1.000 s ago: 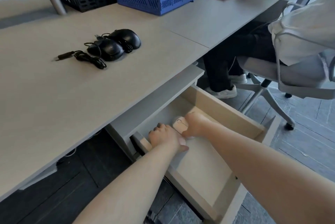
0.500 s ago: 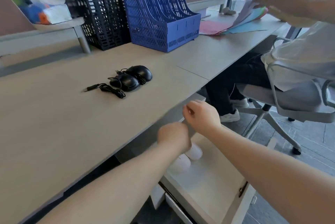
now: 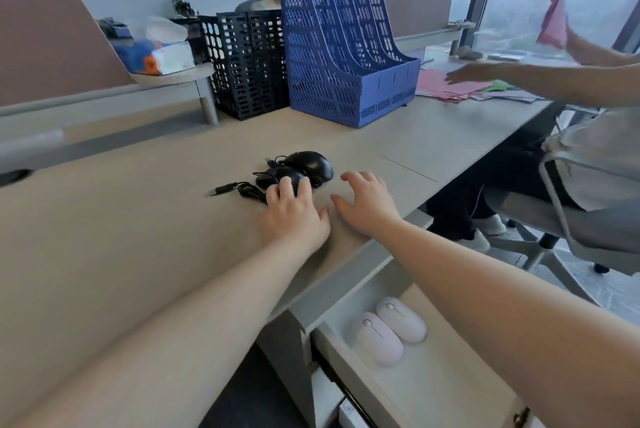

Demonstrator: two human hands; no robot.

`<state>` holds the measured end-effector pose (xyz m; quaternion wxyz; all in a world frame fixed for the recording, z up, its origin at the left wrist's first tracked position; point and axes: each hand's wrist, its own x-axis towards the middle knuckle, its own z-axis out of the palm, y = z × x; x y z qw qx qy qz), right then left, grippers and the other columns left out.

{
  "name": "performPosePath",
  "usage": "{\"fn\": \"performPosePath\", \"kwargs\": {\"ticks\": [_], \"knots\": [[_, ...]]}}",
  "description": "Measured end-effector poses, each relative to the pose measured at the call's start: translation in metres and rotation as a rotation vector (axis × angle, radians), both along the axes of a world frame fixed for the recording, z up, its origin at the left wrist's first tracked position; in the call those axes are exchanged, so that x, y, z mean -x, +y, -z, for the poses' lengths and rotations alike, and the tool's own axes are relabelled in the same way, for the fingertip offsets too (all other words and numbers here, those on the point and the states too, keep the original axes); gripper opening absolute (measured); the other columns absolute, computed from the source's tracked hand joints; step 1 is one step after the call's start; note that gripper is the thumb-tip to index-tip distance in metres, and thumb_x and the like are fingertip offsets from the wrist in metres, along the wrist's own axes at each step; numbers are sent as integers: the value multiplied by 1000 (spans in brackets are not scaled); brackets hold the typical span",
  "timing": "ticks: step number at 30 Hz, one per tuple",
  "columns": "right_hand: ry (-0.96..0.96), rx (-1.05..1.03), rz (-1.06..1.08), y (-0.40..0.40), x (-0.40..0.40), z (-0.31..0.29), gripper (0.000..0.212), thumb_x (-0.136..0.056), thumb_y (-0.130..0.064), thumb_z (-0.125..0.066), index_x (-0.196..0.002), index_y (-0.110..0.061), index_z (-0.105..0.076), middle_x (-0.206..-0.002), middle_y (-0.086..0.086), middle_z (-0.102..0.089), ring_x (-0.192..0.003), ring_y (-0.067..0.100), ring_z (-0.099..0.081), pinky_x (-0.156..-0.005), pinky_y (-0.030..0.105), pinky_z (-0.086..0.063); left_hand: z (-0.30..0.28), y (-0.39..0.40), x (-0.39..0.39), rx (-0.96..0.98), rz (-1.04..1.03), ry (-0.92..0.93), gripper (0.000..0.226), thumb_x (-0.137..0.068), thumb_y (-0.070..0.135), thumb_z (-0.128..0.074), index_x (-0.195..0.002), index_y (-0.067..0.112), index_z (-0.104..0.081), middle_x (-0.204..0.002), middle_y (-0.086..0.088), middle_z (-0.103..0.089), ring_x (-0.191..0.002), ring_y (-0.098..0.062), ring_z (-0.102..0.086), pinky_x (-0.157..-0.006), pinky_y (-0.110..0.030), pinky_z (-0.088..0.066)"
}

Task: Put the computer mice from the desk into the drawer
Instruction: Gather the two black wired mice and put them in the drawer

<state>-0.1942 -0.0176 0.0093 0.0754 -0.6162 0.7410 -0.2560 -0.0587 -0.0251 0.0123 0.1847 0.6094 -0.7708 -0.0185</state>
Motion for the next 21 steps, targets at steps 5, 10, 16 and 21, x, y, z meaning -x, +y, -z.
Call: {"fn": "performPosePath", "kwargs": {"ticks": [5,10,16,21], "knots": [[-103,17,12,-43,-10,5,52,-92,-40,-50,-141,-24,-41,-145,5,-43,-138,26,-34,-110,39,-33,9,-45,-16,-106,-101,30,69,-89,62,-41,-148,37,-15,-159,2,-4,-145,-29,1,-103,-61,-32],[-102,72,-44,-83,-13,5,60,-91,-42,-53,-146,-27,-35,-147,1,-42,-137,24,-38,-106,40,-39,11,-74,-19,-117,-14,-25,71,-83,71,-41,-144,51,-11,-160,7,4,-145,-34,7,-105,-67,-25],[-21,19,-164,-103,-8,10,67,-87,-34,-58,-148,-34,-31,-152,1,-35,-140,25,-36,-111,39,-38,5,-92,-21,-119,35,-9,49,-76,52,-53,-120,34,-41,-134,-6,-40,-128,-39,-31,-97,-56,-41],[29,15,-116,-98,-11,8,58,-82,-39,-61,-135,-29,-41,-138,6,-41,-128,30,-43,-100,42,-46,-1,-95,-29,-103,43,-46,38,-79,37,-59,-113,22,-50,-127,-6,-42,-111,-37,-40,-91,-43,-46]]}}
